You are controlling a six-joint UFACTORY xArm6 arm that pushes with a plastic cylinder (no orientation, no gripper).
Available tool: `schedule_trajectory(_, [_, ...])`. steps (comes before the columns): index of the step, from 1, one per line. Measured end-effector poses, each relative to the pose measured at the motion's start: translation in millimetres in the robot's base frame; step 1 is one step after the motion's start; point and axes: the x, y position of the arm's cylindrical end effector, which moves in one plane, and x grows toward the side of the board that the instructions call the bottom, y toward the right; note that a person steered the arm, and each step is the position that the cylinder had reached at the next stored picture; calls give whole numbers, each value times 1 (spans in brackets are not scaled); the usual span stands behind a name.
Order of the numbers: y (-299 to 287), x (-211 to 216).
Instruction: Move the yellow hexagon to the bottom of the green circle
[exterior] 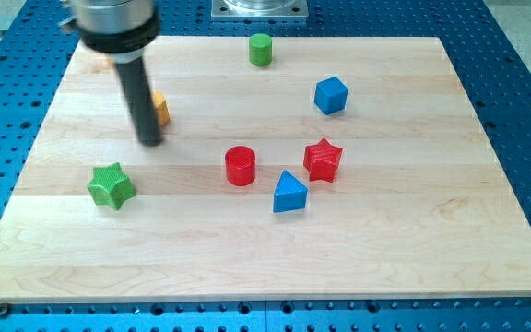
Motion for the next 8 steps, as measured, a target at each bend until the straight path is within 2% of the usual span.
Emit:
schedule_trajectory(1, [-31, -19])
schedule_trajectory(2, [-14, -51])
schedule_trajectory(3, [30, -67])
schedule_trajectory(4, [83, -67])
schedule_trajectory(6, [71, -21])
schedule_trajectory(7, [119, -39])
schedule_trajectory(8, [171, -89])
